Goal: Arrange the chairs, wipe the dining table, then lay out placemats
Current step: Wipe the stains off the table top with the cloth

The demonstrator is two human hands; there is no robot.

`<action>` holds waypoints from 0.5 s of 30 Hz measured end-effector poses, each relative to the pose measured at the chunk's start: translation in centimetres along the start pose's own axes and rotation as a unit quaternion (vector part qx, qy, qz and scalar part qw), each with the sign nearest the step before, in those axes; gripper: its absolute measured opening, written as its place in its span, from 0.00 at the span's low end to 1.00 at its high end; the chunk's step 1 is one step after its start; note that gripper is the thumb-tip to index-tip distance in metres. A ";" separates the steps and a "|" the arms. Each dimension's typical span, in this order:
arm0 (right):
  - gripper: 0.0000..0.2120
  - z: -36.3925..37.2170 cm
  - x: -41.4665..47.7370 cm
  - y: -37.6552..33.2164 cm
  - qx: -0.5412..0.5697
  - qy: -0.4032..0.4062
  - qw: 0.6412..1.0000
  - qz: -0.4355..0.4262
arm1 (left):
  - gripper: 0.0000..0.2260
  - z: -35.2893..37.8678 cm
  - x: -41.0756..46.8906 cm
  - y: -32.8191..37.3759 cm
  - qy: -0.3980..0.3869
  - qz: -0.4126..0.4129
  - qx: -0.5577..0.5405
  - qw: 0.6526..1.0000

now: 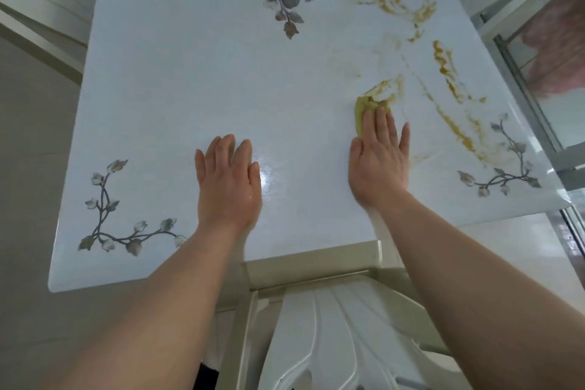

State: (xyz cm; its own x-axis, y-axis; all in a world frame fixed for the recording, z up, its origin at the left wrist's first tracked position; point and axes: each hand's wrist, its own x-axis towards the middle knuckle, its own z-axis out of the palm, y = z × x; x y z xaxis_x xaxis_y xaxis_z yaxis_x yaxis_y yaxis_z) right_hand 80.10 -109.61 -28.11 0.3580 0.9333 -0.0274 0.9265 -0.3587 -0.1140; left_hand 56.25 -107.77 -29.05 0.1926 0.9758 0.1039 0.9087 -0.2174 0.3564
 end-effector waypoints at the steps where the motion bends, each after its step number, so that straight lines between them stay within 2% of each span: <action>1: 0.29 0.0 -0.9 -0.8 -0.001 -0.001 1.000 0.000 | 0.16 0.0 0.0 0.0 -0.001 -0.001 -0.001 1.000; 3: 0.29 0.0 -3.0 -2.8 0.006 -0.010 0.999 -0.042 | 0.16 -0.1 0.0 0.0 -0.003 0.001 0.001 1.000; 6: 0.29 0.0 -6.0 -5.1 0.025 -0.041 0.988 -0.150 | 0.16 -0.1 0.0 -0.1 -0.002 0.005 0.008 1.000; 10: 0.28 -0.2 -7.1 -2.6 0.019 -0.049 0.969 -0.243 | 0.16 0.0 0.1 -0.2 -0.001 0.007 0.005 1.000; 12: 0.28 -0.4 -6.6 0.2 0.008 -0.040 0.974 -0.222 | 0.15 0.1 0.2 -0.3 -0.002 0.011 0.007 1.000; 15: 0.29 -0.8 -5.8 4.1 -0.005 -0.025 0.992 -0.123 | 0.15 0.1 0.3 -0.4 -0.005 0.013 0.013 1.000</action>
State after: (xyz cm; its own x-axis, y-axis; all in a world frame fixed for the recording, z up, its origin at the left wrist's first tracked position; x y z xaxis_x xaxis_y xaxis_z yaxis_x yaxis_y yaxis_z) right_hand 81.94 -116.47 -27.58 0.1146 0.9922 -0.0482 0.9862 -0.1195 -0.1142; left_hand 55.95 -107.41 -29.31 0.2193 0.9702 0.1033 0.9128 -0.2414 0.3295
